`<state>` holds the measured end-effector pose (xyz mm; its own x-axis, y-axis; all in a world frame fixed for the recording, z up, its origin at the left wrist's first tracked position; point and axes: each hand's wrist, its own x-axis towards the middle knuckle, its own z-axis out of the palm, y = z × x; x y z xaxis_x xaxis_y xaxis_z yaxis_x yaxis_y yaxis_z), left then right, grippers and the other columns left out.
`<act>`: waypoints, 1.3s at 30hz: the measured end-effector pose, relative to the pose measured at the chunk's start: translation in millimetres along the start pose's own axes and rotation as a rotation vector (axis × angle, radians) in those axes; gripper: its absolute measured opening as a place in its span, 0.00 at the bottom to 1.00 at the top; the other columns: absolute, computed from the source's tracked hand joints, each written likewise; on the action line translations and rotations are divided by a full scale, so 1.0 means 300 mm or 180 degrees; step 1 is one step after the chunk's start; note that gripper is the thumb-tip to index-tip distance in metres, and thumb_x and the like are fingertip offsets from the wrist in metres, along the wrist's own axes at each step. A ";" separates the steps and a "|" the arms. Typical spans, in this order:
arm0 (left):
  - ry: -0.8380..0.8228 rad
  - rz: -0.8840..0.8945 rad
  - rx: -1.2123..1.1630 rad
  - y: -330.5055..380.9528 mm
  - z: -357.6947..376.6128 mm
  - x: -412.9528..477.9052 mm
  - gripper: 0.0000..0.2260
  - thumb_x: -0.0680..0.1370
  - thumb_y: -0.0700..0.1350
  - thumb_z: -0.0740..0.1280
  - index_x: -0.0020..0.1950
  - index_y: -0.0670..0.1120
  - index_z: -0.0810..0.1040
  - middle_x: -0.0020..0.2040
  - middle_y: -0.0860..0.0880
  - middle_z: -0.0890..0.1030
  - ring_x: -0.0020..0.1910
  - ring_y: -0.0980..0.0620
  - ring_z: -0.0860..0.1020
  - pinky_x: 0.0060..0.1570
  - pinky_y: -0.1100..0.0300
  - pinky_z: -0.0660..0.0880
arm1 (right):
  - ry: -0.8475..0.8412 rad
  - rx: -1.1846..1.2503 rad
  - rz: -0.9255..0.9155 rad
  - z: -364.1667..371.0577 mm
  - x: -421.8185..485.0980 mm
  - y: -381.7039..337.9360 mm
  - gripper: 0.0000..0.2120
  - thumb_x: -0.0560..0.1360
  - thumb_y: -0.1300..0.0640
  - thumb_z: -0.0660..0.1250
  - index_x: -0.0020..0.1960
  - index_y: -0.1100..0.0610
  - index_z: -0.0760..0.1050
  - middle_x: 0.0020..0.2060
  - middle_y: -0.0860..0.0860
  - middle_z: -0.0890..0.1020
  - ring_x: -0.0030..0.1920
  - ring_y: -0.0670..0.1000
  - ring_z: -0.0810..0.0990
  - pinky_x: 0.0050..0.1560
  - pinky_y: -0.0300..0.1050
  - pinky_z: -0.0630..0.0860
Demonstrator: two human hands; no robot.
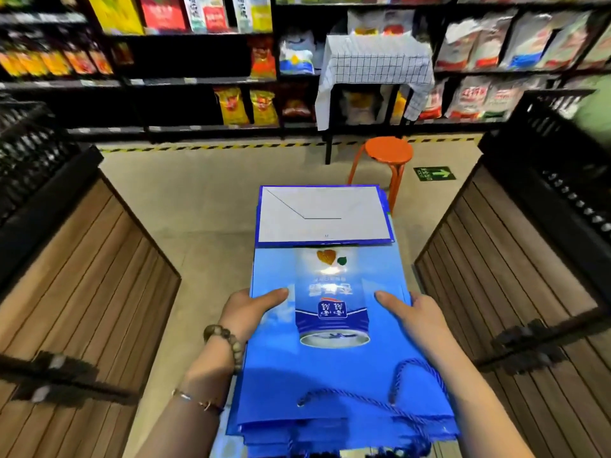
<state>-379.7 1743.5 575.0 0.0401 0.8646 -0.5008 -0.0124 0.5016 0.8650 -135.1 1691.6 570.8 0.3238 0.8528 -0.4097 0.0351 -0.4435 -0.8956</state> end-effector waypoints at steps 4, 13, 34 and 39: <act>-0.0135 0.0072 -0.0022 0.194 0.041 0.308 0.10 0.72 0.40 0.70 0.52 0.39 0.81 0.47 0.42 0.83 0.46 0.43 0.82 0.49 0.50 0.78 | 0.0072 0.0061 -0.0012 0.047 0.306 -0.175 0.07 0.71 0.56 0.70 0.42 0.59 0.78 0.34 0.52 0.83 0.29 0.48 0.82 0.27 0.37 0.76; -0.0271 0.0013 -0.0090 0.586 0.214 0.919 0.07 0.72 0.38 0.70 0.50 0.40 0.82 0.47 0.43 0.84 0.46 0.43 0.82 0.46 0.52 0.78 | 0.0111 0.0305 -0.0110 0.065 0.920 -0.515 0.05 0.72 0.57 0.69 0.42 0.59 0.78 0.29 0.48 0.83 0.28 0.47 0.82 0.24 0.36 0.74; -0.0134 -0.0007 0.0072 1.351 0.723 2.372 0.07 0.69 0.40 0.74 0.45 0.41 0.82 0.41 0.46 0.85 0.36 0.49 0.83 0.35 0.59 0.80 | 0.0146 0.0374 -0.0124 0.004 2.516 -1.158 0.09 0.71 0.60 0.70 0.50 0.55 0.79 0.45 0.50 0.85 0.42 0.51 0.84 0.36 0.43 0.80; -0.0206 -0.0001 0.0202 1.550 0.772 2.784 0.06 0.69 0.41 0.74 0.43 0.41 0.82 0.35 0.49 0.84 0.31 0.52 0.82 0.27 0.64 0.75 | 0.0299 0.0286 0.0137 0.070 2.901 -1.315 0.07 0.70 0.57 0.72 0.46 0.59 0.81 0.40 0.53 0.85 0.39 0.55 0.84 0.42 0.51 0.80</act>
<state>-120.7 2692.4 566.1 0.1045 0.8598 -0.4998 0.0509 0.4973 0.8661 113.1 2614.6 564.1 0.4105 0.8022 -0.4336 -0.0641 -0.4489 -0.8913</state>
